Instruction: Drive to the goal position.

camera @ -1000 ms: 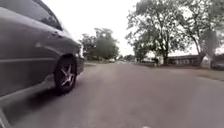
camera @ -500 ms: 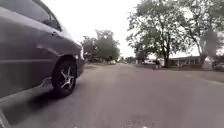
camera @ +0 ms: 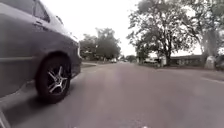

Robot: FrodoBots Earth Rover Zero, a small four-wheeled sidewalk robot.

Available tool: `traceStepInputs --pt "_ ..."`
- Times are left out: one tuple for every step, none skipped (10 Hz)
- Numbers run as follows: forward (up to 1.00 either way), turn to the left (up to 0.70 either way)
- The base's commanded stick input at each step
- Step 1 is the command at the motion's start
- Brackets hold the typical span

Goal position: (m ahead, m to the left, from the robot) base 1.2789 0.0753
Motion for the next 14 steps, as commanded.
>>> traceStepInputs --pt "0.70 -0.03" --pt "0.70 -0.03" --pt "0.70 -0.03" --pt "0.70 -0.03" --pt "0.70 -0.03" --pt "0.70 -0.03" --pt "0.70 -0.03" --pt "0.70 -0.03" --pt "0.70 -0.03" --pt "0.70 -0.03" --pt "0.70 -0.03" --pt "0.70 -0.03" --pt "0.70 -0.03" --pt "0.70 -0.03"
